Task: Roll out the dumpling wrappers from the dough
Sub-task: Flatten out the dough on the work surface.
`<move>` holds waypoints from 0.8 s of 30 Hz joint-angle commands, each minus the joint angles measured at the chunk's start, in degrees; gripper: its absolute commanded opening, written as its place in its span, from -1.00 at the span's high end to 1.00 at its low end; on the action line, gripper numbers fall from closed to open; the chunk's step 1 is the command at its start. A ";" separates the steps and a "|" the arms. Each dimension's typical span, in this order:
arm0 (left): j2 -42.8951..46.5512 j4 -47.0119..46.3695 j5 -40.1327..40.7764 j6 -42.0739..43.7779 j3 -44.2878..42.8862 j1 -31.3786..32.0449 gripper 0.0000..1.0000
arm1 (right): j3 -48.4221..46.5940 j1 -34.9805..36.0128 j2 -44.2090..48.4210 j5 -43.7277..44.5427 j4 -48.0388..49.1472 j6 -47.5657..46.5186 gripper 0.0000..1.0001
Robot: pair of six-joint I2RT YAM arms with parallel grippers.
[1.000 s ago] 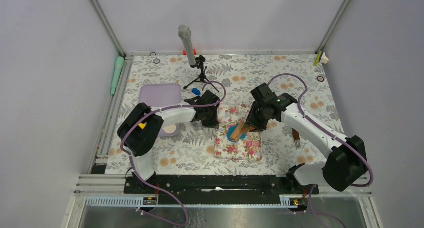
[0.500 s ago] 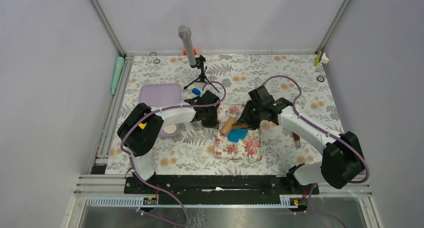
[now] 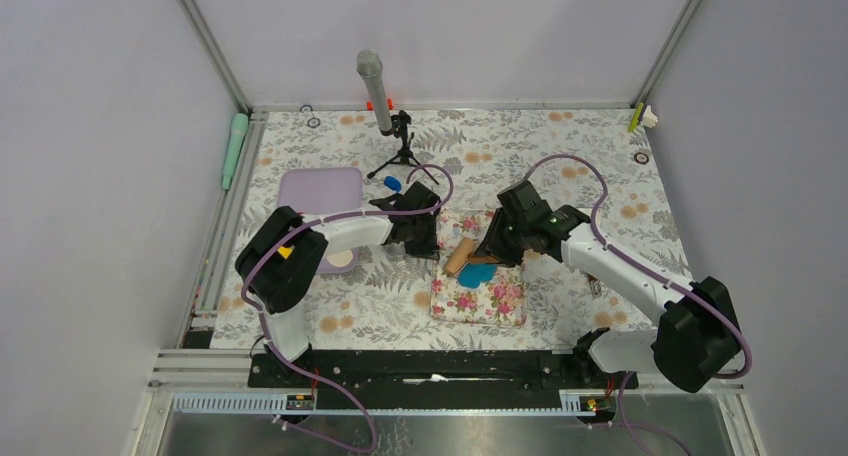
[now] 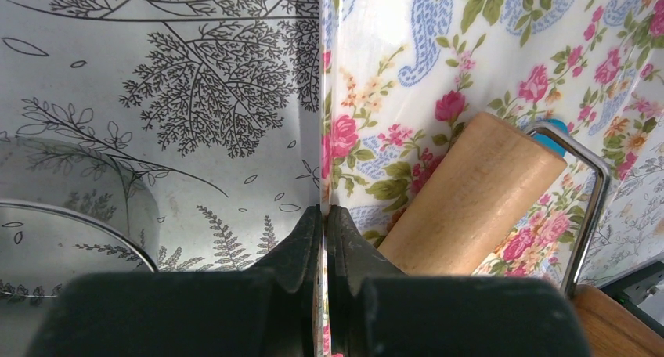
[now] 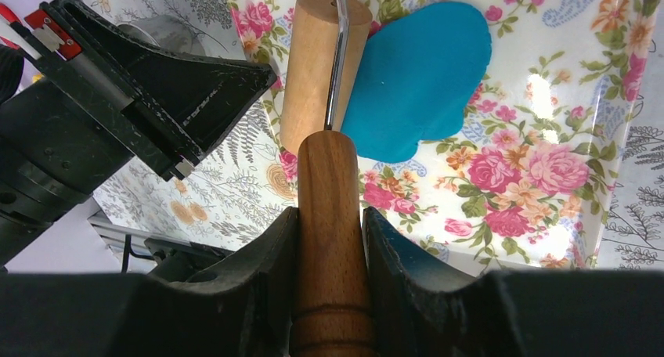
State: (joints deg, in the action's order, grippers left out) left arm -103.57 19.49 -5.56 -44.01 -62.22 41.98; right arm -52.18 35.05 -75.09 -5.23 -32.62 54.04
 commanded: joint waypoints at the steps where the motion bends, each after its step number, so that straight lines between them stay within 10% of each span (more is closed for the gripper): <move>1: 1.88 -2.21 1.43 -0.11 -0.08 -1.84 1.00 | 4.67 1.23 -1.52 9.48 -22.23 -3.06 1.00; 24: 1.36 -1.73 1.52 -0.20 -0.35 -2.60 1.00 | 10.25 1.95 2.82 11.21 -25.49 -2.60 1.00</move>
State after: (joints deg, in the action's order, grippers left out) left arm -103.57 19.86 -6.74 -44.51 -62.17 41.50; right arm -47.16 36.45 -69.80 -2.55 -31.79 55.57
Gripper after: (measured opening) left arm 0.032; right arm 0.392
